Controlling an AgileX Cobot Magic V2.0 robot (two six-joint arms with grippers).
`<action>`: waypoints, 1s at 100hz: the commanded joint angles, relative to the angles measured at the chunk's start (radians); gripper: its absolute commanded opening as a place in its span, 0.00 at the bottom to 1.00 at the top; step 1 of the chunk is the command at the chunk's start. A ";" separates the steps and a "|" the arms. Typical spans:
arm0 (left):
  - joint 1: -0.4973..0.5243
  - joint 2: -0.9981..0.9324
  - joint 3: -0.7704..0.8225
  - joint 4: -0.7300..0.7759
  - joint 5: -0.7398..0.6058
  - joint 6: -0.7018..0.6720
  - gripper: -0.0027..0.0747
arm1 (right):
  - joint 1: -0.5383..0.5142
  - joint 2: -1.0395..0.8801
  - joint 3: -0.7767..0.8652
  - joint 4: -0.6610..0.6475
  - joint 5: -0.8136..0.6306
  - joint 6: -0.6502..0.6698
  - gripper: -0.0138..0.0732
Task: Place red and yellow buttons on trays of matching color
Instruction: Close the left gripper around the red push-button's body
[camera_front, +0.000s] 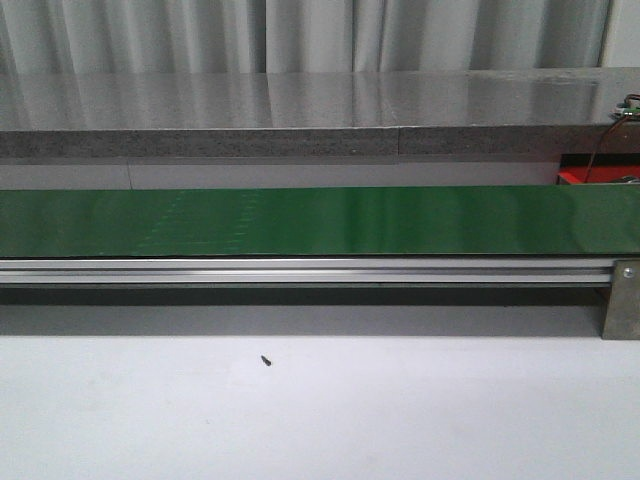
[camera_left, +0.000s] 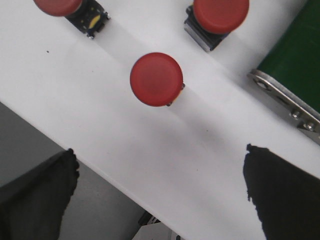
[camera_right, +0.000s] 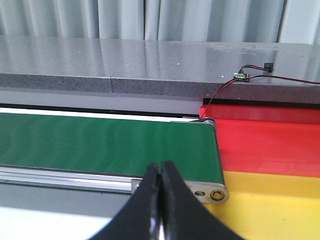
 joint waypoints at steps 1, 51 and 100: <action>0.005 -0.005 -0.054 -0.005 -0.012 0.003 0.86 | 0.000 0.006 -0.018 0.000 -0.082 -0.002 0.08; 0.006 0.147 -0.144 -0.007 -0.007 0.005 0.86 | 0.000 0.006 -0.018 0.000 -0.082 -0.002 0.08; 0.053 0.245 -0.149 -0.034 -0.045 0.032 0.86 | 0.000 0.006 -0.018 0.000 -0.082 -0.002 0.08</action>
